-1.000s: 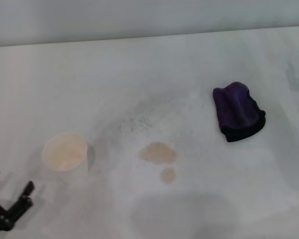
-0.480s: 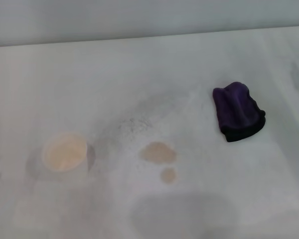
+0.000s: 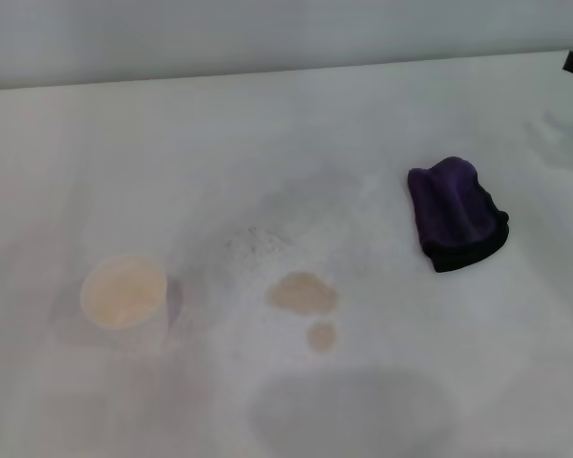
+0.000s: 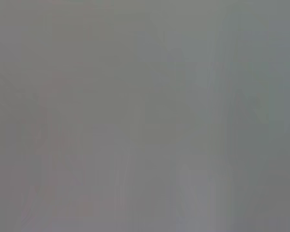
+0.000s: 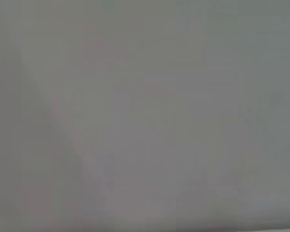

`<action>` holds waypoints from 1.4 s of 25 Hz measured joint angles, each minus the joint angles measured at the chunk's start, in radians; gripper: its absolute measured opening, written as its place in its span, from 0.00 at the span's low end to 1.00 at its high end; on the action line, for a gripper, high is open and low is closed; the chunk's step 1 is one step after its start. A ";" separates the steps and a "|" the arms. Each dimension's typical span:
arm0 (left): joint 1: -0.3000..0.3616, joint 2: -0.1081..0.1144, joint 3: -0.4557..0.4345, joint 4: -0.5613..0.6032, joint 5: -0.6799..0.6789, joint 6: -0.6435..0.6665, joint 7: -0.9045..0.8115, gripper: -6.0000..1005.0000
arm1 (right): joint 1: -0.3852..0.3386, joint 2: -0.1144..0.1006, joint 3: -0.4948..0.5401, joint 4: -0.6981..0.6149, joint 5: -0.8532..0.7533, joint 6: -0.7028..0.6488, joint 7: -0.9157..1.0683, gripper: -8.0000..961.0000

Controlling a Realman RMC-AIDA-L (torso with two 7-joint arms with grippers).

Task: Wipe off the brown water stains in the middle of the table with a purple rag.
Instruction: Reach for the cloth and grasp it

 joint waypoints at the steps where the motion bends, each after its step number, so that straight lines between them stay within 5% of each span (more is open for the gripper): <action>1: -0.008 0.001 0.000 0.002 -0.010 0.001 0.000 0.87 | 0.000 -0.002 0.000 -0.038 -0.047 0.021 0.045 0.49; 6: -0.018 0.003 0.000 0.023 -0.029 0.002 0.002 0.87 | 0.004 0.018 -0.018 -0.285 -0.295 0.109 0.323 0.49; 13: -0.028 0.002 0.000 0.038 -0.041 0.003 0.015 0.87 | 0.125 0.025 -0.158 -0.496 -0.684 0.297 0.664 0.69; 20: -0.033 0.001 0.000 0.044 -0.042 0.003 0.053 0.87 | 0.267 0.090 -0.191 -0.519 -1.037 0.421 0.815 0.68; 35: -0.036 0.003 0.000 0.066 -0.041 0.019 0.072 0.87 | 0.360 0.099 -0.482 -0.420 -1.088 0.364 1.052 0.67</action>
